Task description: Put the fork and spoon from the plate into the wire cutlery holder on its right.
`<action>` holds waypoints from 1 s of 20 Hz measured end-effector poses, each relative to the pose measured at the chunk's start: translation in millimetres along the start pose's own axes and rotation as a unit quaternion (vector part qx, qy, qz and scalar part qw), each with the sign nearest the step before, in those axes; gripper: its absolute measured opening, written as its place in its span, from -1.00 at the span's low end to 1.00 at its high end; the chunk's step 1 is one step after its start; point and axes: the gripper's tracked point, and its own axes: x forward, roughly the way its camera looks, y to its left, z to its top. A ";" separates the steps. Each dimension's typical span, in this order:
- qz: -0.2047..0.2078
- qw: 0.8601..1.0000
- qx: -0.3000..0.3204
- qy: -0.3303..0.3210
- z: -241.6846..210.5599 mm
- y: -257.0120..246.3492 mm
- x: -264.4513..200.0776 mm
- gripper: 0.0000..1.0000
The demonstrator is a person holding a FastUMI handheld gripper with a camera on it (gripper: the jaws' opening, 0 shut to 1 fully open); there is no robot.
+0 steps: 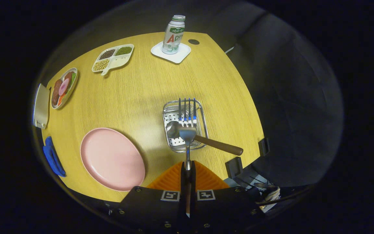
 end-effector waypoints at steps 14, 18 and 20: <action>0.055 0.996 -0.005 0.068 -9.3 4.5 33.9 -0.90; 0.061 0.995 -0.005 0.077 -7.8 5.0 34.1 -0.87; 0.061 0.995 -0.005 0.082 -6.6 5.1 33.9 -0.87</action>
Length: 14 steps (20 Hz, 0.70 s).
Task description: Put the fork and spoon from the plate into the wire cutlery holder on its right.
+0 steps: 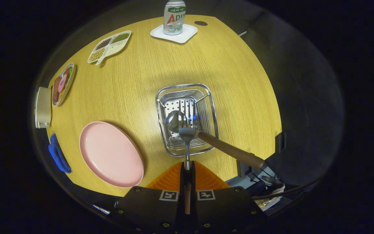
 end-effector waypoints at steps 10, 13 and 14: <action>0.001 0.999 0.017 0.039 6.8 -0.4 -7.8 -0.38; 0.003 0.999 0.017 0.038 9.1 3.7 -12.3 -0.10; 0.004 0.999 0.018 0.035 10.8 4.5 -14.2 0.00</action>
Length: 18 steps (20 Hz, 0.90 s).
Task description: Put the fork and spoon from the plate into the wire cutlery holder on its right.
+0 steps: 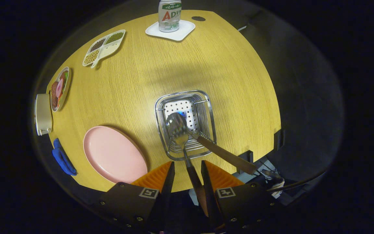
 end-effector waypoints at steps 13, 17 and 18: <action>-0.007 0.997 0.013 -0.077 12.4 -4.0 -45.1 0.01; -0.001 0.989 0.025 -0.149 23.1 0.1 -81.1 0.01; 0.003 0.984 0.026 -0.176 24.4 2.7 -93.6 0.01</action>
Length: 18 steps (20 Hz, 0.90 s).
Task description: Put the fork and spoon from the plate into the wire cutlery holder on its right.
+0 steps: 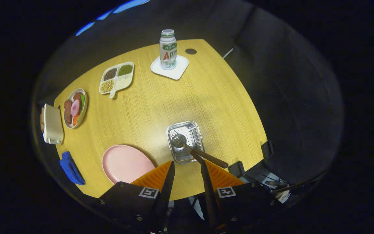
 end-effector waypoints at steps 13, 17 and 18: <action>0.091 0.916 -0.063 -0.385 49.6 91.9 -190.1 0.15; 0.145 0.872 -0.067 -0.464 45.6 123.2 -236.2 0.15; 0.152 0.861 -0.070 -0.481 44.3 128.0 -245.1 0.15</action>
